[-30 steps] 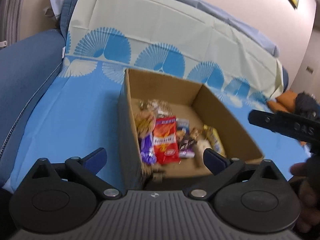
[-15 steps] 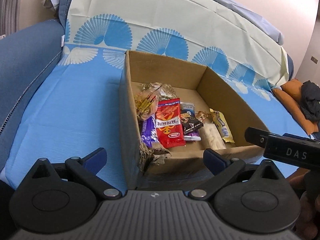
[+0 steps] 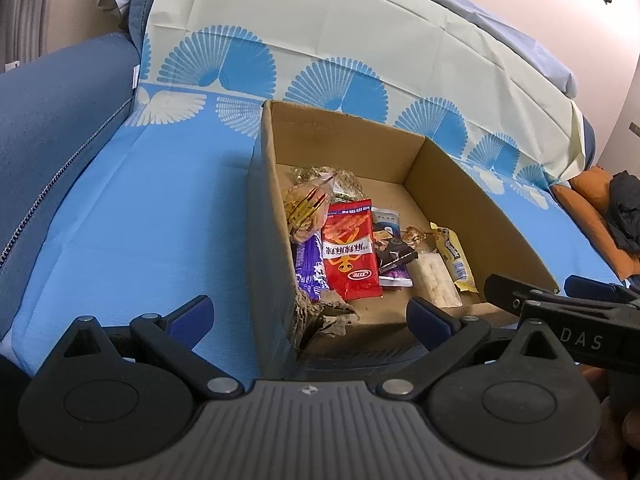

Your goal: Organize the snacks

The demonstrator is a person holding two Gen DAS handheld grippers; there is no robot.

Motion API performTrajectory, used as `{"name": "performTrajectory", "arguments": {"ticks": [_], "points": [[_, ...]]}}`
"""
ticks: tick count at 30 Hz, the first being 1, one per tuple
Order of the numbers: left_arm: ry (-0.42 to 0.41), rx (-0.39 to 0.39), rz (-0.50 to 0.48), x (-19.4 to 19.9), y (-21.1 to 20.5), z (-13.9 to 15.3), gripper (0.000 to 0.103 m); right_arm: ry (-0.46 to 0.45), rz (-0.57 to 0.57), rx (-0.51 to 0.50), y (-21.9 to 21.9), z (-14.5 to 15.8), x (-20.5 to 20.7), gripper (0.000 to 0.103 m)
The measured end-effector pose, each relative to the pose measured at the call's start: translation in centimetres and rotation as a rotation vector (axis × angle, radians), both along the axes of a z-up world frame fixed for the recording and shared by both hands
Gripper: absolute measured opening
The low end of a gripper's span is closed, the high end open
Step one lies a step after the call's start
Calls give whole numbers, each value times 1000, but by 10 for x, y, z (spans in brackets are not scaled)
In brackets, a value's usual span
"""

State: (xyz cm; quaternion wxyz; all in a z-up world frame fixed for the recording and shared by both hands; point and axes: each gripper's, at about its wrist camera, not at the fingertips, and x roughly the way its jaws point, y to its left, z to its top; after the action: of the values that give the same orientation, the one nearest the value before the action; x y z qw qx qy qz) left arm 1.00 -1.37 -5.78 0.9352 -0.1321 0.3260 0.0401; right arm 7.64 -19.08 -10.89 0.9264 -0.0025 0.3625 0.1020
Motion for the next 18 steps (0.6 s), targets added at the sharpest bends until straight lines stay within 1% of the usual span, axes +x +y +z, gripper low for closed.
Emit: {"name": "performTrajectory", "arguments": {"ticks": [18], "points": [[3, -1, -2, 0, 0, -1, 102, 9, -3, 2, -1, -1, 1, 102]]}}
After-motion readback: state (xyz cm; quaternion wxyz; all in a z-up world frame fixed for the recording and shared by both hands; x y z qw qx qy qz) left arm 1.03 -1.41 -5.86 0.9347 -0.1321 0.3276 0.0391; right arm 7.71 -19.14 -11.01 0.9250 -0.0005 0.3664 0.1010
